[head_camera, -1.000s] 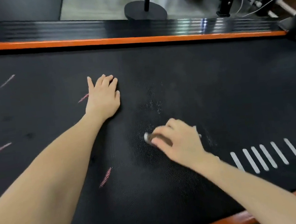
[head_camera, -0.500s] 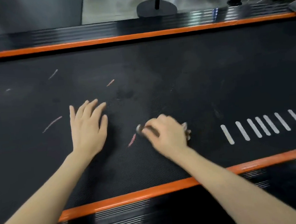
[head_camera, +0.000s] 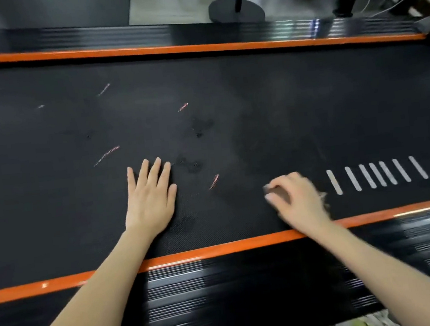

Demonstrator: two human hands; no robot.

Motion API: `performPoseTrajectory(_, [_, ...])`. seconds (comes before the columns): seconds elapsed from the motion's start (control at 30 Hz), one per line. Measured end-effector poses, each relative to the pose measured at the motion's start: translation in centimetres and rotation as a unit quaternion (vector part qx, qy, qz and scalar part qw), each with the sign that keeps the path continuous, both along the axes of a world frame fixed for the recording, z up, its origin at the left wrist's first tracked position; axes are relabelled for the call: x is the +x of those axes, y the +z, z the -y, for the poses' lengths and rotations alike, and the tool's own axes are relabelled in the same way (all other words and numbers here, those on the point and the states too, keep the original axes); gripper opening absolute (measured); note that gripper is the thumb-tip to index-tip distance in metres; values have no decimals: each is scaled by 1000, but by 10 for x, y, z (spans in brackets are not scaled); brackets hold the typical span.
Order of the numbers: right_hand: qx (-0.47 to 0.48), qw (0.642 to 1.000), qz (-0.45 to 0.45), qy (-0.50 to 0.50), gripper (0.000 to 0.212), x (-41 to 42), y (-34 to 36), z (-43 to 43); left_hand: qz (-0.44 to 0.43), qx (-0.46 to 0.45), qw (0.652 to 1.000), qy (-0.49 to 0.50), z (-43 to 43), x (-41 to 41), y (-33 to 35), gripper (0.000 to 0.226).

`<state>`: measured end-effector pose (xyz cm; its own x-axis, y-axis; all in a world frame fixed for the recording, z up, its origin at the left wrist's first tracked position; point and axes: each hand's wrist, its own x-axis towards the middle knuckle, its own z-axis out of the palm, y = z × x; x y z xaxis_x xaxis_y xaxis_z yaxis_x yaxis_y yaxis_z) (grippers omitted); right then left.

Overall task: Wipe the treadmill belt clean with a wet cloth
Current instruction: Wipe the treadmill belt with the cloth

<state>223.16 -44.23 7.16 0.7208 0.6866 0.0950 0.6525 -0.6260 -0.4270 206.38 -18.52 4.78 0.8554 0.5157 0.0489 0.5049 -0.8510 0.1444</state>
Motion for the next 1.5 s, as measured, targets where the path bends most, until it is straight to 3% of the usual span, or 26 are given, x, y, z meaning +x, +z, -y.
performPoseTrajectory(0.1, [6,980,-47,194,32,-62,-1,-66,6,-7,1000,15,-3,-2,-3,60])
performPoseTrajectory(0.17, [-8,963,-25,268,33,-62,-1,-92,16,-11,1000,13,-5,-3,-6,60])
performPoseTrajectory(0.23, [-5,970,19,244,36,-31,-4,-105,24,-14,1000,11,-8,-3,-8,60])
performPoseTrajectory(0.37, [29,999,18,-11,31,37,-5,-119,30,-18,999,17,-7,-3,-10,59])
performPoseTrajectory(0.4, [27,999,17,-34,27,34,-6,-123,31,-18,999,19,-6,-2,-9,59])
performPoseTrajectory(0.47, [29,999,36,10,29,5,-8,-120,30,-22,999,21,-6,-1,-8,59])
performPoseTrajectory(0.57, [32,987,9,159,29,-47,-10,-93,27,-22,999,17,-6,-1,-7,59])
performPoseTrajectory(0.63, [20,981,24,194,30,-33,-7,-91,27,-23,999,13,-6,-3,-8,59])
performPoseTrajectory(0.73, [3,993,68,96,30,16,-5,-119,28,-22,999,15,-7,-4,-9,59])
performPoseTrajectory(0.83, [8,999,32,-26,25,24,-10,-136,29,-24,999,16,-7,-2,-10,60])
performPoseTrajectory(1.0, [54,989,-12,134,31,-49,-11,-91,24,-18,999,13,-7,-3,-9,58])
performPoseTrajectory(1.07, [45,985,6,169,30,-40,-9,-86,25,-19,999,14,-7,-4,-9,58])
performPoseTrajectory(1.13, [36,990,38,130,32,-13,-9,-101,25,-18,999,12,-7,-3,-9,58])
performPoseTrajectory(1.2, [5,999,44,26,29,15,-4,-122,27,-19,999,13,-8,-3,-10,58])
performPoseTrajectory(1.3, [-25,997,-40,-59,23,31,5,-136,30,-22,999,16,-8,-3,-9,57])
performPoseTrajectory(1.4, [97,976,-174,-89,12,27,35,-127,28,-17,999,19,-8,-3,-8,56])
performPoseTrajectory(1.47, [189,930,-296,-106,7,26,59,-116,26,-17,999,18,-7,-4,-8,56])
performPoseTrajectory(1.5, [218,891,-385,-103,11,26,72,-110,27,-18,999,19,-7,-4,-8,56])
